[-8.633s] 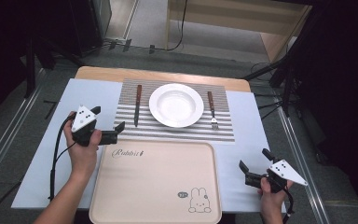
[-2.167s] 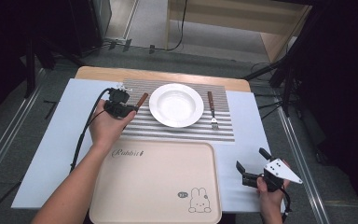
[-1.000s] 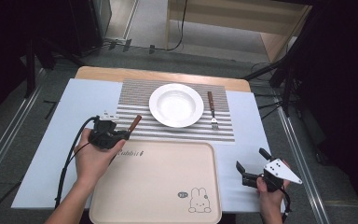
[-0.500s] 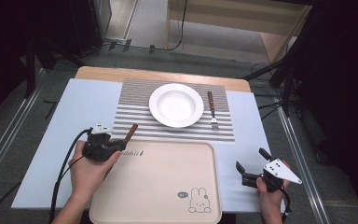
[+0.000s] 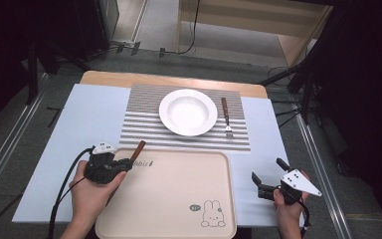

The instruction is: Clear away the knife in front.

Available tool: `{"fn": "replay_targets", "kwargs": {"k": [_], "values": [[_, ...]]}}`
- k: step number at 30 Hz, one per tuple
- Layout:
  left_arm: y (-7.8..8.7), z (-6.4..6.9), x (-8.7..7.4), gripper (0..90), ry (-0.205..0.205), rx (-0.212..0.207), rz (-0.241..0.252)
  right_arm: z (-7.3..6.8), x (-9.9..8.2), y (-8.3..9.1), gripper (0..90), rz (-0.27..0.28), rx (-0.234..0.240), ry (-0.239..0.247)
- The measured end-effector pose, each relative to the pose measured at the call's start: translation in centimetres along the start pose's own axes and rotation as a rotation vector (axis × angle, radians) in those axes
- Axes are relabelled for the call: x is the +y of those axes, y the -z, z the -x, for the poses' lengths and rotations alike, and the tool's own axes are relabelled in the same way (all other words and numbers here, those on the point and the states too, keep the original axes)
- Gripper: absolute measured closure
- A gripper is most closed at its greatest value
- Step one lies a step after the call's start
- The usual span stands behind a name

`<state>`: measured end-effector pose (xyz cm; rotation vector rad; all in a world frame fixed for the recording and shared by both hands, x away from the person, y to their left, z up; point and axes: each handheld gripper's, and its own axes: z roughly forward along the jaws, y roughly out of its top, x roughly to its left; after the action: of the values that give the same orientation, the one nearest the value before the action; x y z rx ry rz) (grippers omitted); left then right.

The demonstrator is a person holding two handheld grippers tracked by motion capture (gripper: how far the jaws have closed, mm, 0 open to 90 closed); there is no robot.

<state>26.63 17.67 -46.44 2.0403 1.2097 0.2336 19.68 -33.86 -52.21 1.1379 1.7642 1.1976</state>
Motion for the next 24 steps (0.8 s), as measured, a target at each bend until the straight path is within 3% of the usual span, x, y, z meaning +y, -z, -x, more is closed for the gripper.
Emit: {"fn": "replay_targets", "kwargs": {"k": [15,24], "values": [[0.8,0.1,-1.9,76.9,0.024,-0.008,0.004,0.0,0.0,0.0,0.0,-0.003,-0.002,0.003],[1.2,-0.6,-3.2,76.8,0.054,-0.022,0.003,0.0,0.0,0.0,0.0,-0.003,-0.002,0.004]]}}
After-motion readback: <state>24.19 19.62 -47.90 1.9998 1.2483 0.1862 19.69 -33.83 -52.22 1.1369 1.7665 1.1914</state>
